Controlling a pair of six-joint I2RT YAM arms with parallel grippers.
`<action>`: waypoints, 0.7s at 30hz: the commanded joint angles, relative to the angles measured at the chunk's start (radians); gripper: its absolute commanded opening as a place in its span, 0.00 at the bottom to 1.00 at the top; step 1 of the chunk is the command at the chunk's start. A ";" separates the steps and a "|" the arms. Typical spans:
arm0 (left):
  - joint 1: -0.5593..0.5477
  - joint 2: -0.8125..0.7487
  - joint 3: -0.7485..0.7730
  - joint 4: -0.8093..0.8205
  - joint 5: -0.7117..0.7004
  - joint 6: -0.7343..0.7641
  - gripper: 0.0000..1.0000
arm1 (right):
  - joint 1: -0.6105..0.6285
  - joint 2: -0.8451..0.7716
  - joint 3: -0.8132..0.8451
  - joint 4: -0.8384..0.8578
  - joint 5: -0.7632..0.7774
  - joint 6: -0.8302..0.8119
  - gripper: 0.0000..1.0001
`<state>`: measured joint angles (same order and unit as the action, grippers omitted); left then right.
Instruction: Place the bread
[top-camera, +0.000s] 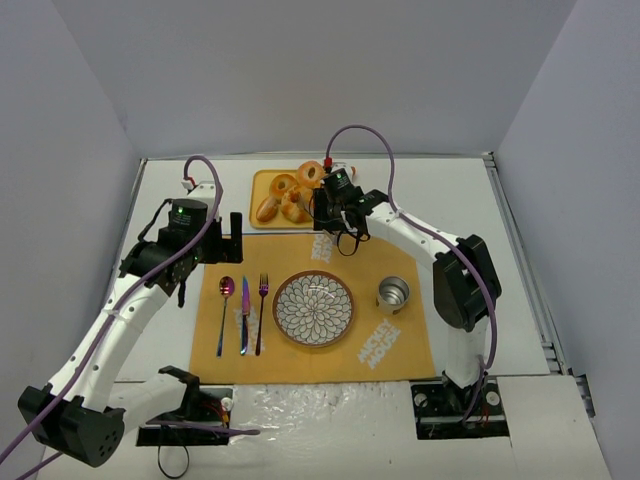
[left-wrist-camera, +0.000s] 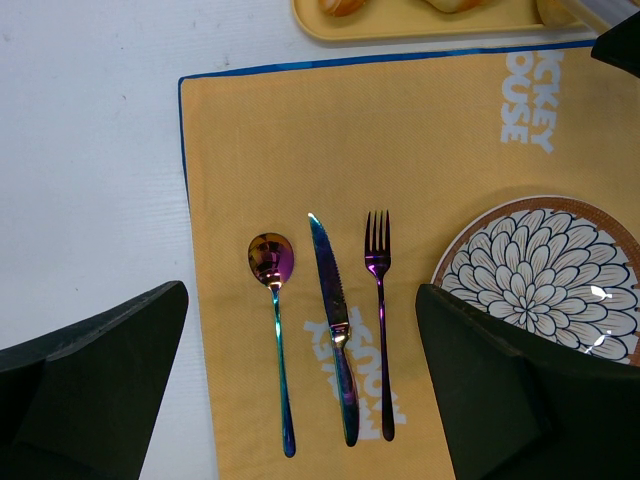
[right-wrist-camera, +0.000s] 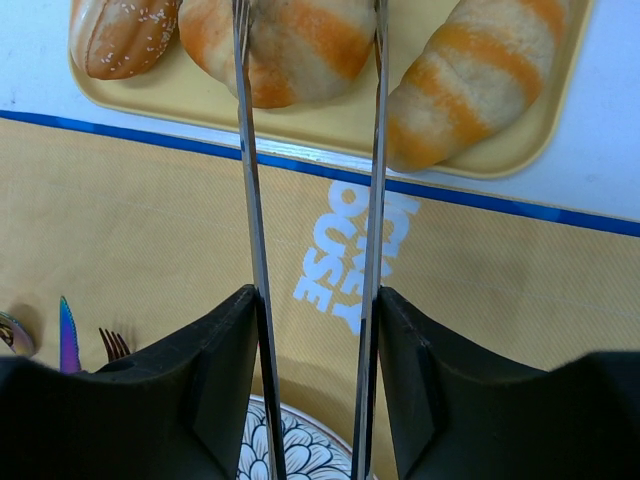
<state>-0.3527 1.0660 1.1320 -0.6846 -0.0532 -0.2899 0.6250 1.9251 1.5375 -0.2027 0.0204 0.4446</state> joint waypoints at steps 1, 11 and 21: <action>-0.005 -0.009 0.018 0.028 -0.019 0.006 0.96 | -0.004 -0.021 0.032 0.054 -0.010 0.005 0.38; -0.005 -0.008 0.018 0.028 -0.020 0.006 0.96 | -0.003 -0.108 -0.010 0.051 0.001 0.003 0.01; -0.005 -0.006 0.018 0.028 -0.021 0.006 0.96 | -0.001 -0.285 -0.060 0.028 0.002 -0.003 0.00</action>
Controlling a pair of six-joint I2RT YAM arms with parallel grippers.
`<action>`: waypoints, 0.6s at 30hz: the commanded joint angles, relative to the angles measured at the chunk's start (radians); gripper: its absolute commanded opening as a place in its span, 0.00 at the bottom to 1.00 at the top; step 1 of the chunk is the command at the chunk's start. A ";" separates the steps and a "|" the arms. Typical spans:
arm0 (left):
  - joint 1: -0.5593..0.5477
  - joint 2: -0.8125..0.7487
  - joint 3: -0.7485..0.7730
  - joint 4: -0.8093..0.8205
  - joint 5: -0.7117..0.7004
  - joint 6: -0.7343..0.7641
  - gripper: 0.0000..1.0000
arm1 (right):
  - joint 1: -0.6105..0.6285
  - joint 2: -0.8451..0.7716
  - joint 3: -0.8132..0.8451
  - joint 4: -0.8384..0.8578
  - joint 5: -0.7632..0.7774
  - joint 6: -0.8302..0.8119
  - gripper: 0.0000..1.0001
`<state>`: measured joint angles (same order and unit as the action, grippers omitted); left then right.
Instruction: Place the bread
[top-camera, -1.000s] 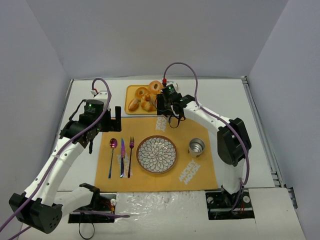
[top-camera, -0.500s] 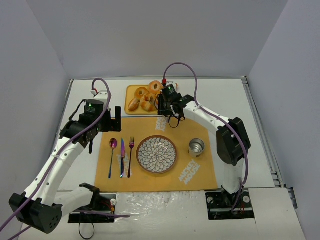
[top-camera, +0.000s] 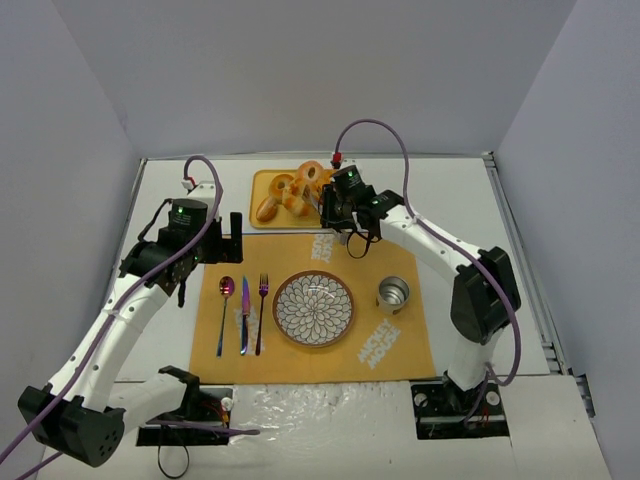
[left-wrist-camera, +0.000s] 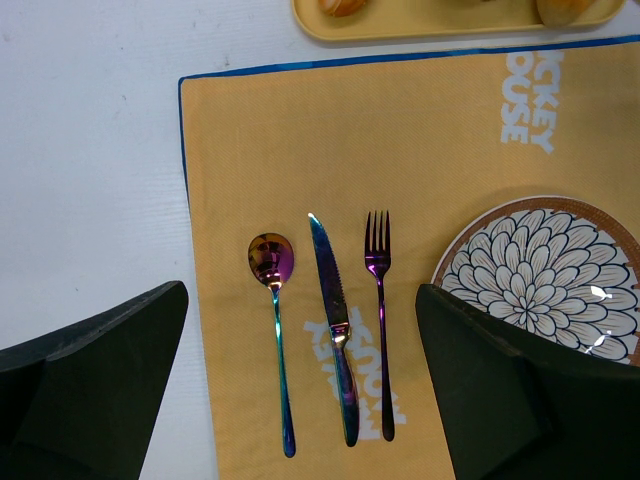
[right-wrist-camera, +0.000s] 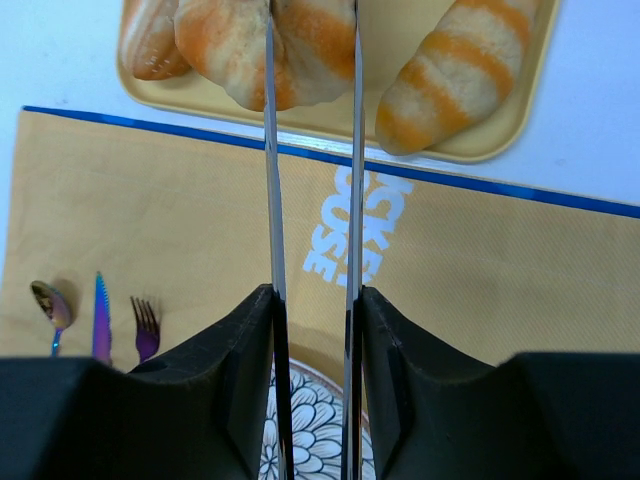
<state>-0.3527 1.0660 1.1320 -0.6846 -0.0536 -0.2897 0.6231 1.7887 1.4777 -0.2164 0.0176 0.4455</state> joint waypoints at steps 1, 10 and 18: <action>-0.005 -0.006 0.018 0.028 -0.022 0.006 0.96 | 0.003 -0.165 -0.009 0.038 0.001 -0.006 0.00; -0.005 -0.010 0.020 0.027 -0.023 0.004 0.96 | 0.090 -0.365 -0.178 -0.002 -0.090 -0.006 0.00; -0.005 -0.012 0.019 0.028 -0.020 0.003 0.96 | 0.219 -0.559 -0.331 -0.130 -0.067 0.011 0.00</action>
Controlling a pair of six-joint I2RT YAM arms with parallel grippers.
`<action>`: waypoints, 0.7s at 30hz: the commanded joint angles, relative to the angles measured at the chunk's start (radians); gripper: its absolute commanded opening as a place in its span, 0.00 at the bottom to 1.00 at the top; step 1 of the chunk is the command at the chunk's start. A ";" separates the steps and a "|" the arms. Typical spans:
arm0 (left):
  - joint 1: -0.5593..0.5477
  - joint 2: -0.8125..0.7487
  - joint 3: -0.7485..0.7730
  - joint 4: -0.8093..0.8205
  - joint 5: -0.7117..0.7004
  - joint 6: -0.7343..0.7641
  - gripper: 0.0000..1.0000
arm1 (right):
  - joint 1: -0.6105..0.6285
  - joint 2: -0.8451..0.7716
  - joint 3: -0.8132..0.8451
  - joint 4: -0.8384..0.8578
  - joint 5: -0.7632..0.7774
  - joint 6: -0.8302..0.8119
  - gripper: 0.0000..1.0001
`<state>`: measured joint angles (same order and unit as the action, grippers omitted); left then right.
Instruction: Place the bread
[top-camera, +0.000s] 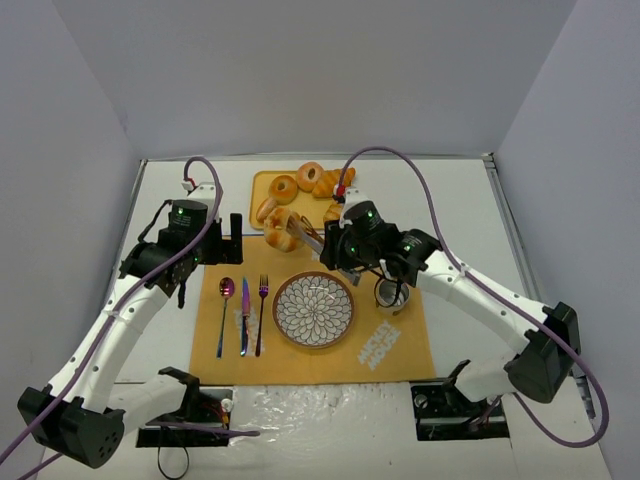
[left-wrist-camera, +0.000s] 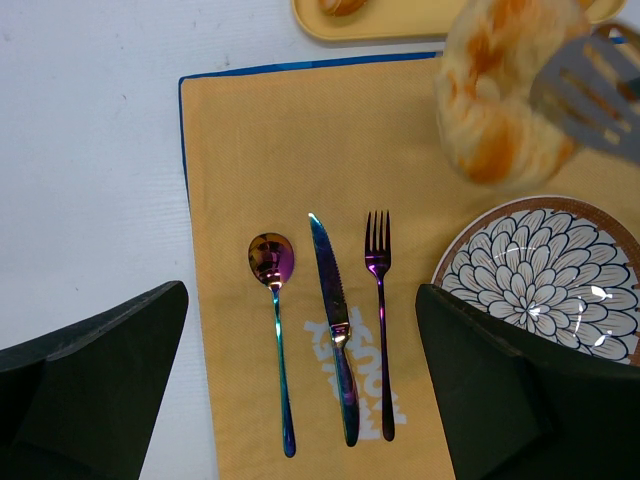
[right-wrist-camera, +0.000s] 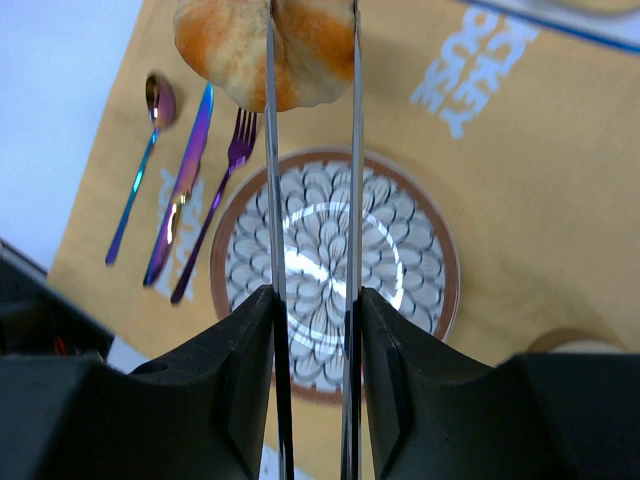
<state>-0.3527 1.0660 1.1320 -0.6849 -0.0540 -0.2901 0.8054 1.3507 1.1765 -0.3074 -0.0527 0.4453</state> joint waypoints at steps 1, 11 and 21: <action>-0.005 -0.011 0.019 0.028 -0.019 0.003 0.96 | 0.048 -0.143 -0.042 -0.057 0.009 0.016 0.01; -0.005 -0.009 0.020 0.027 -0.022 0.003 0.96 | 0.168 -0.204 -0.130 -0.140 0.048 0.061 0.02; -0.005 -0.006 0.020 0.027 -0.021 0.005 0.96 | 0.241 -0.142 -0.172 -0.142 0.137 0.104 0.11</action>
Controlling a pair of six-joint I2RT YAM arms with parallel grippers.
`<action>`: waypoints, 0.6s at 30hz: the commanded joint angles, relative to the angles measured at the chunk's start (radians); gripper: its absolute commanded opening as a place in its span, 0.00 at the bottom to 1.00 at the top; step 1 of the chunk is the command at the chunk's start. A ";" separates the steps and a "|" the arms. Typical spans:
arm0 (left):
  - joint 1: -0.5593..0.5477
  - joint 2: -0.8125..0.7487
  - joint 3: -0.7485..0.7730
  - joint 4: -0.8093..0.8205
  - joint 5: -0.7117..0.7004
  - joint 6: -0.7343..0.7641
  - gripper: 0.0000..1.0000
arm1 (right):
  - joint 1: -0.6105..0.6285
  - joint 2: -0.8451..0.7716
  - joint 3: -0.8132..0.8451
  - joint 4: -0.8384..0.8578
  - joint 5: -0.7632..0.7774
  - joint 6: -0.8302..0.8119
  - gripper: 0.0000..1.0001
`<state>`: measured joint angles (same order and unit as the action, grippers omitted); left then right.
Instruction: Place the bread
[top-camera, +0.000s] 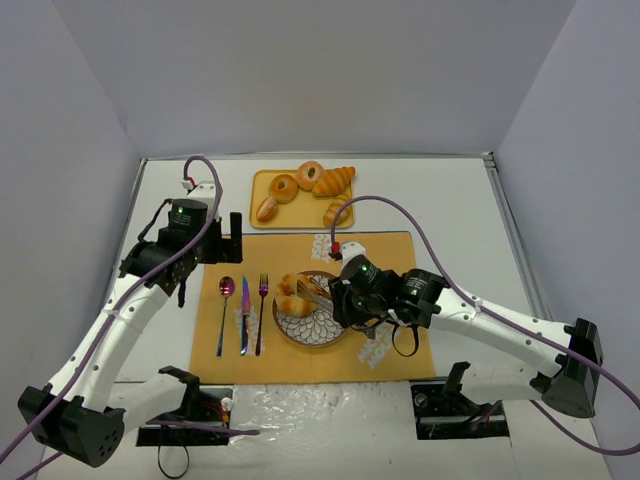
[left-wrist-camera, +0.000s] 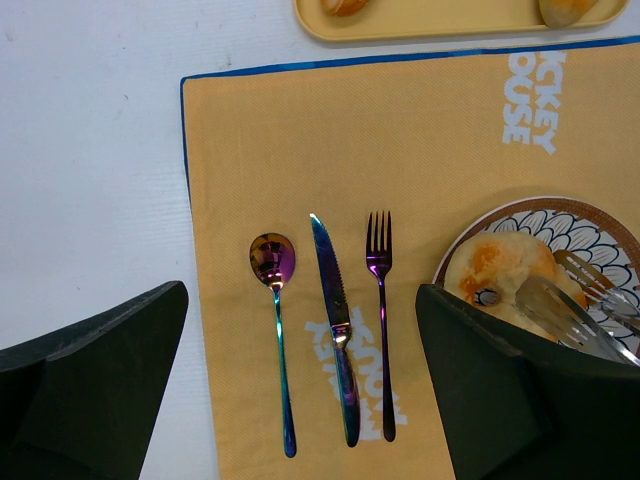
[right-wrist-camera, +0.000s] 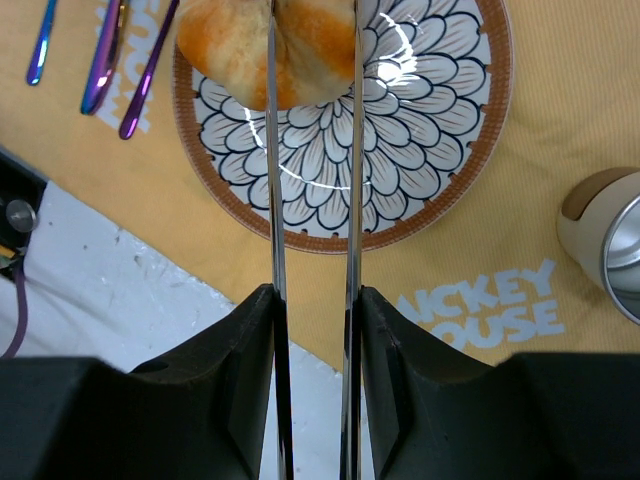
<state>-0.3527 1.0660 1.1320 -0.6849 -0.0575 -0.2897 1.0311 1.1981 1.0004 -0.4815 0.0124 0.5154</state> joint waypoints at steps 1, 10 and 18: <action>-0.005 -0.006 0.019 0.027 -0.018 0.004 0.96 | 0.022 0.014 0.003 0.033 0.076 0.036 0.13; -0.005 -0.006 0.020 0.027 -0.018 0.004 0.96 | 0.044 0.023 0.002 0.031 0.097 0.043 0.53; -0.005 -0.006 0.018 0.027 -0.018 0.004 0.96 | 0.049 0.003 0.027 0.015 0.137 0.053 0.57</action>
<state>-0.3527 1.0660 1.1320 -0.6849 -0.0578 -0.2897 1.0698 1.2198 0.9894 -0.4820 0.0850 0.5528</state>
